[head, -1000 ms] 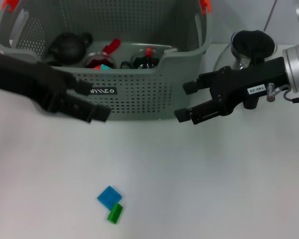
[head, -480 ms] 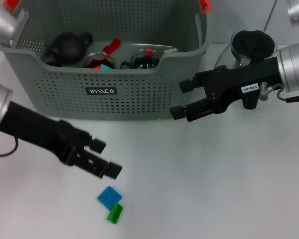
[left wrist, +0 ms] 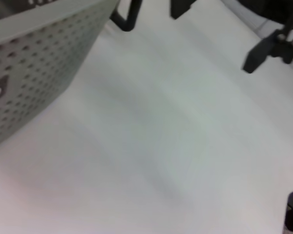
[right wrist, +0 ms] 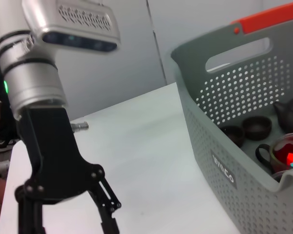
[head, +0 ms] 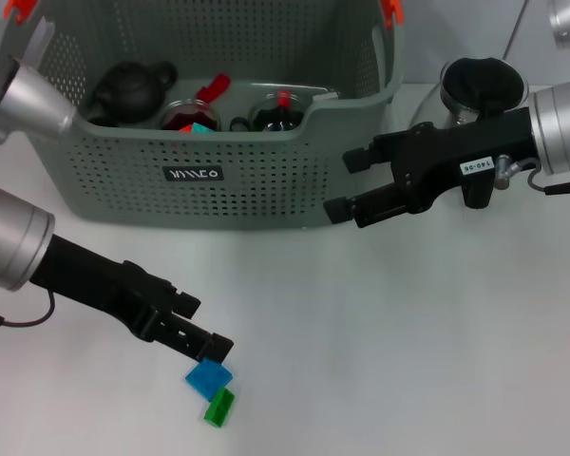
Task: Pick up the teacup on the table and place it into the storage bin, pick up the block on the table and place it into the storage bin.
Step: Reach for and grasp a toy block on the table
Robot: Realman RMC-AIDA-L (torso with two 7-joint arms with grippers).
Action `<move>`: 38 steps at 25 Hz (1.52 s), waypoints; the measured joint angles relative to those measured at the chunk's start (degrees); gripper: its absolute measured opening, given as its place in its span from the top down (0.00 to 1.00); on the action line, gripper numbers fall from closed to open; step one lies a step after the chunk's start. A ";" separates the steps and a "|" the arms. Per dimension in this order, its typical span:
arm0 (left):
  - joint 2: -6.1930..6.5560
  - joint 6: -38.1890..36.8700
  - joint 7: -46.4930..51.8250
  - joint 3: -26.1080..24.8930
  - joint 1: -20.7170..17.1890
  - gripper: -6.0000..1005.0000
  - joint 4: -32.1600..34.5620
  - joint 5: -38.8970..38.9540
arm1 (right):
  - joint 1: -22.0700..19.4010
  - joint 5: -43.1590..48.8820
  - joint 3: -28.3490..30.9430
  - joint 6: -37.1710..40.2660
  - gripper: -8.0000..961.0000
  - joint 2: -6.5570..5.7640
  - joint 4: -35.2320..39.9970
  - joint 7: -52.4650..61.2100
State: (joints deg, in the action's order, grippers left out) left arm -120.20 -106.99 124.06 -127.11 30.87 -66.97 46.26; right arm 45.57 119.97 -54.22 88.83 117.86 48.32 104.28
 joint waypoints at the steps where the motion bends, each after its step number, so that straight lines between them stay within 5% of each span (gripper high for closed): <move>1: -0.24 0.72 0.08 0.08 -0.10 0.05 0.11 -0.46 | -0.02 -0.01 0.05 0.00 0.03 0.00 -0.02 -0.06; 11: -3.88 6.89 -0.34 1.09 -0.66 0.06 -0.93 -8.50 | -0.07 -0.01 0.75 0.02 0.03 0.00 -0.07 -0.13; 26: -3.95 8.26 1.68 4.87 -0.36 0.05 -2.81 -9.35 | 0.34 0.00 0.95 -0.04 0.03 -0.56 0.27 -0.13; 38: -4.11 1.81 15.63 18.74 -3.63 0.06 -19.73 -11.27 | 0.49 0.00 1.74 -0.19 0.03 -0.62 0.02 -0.75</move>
State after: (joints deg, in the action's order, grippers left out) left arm -124.32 -105.18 139.68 -108.38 27.25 -86.70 34.99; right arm 46.05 119.97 -52.48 88.64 117.25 48.34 103.53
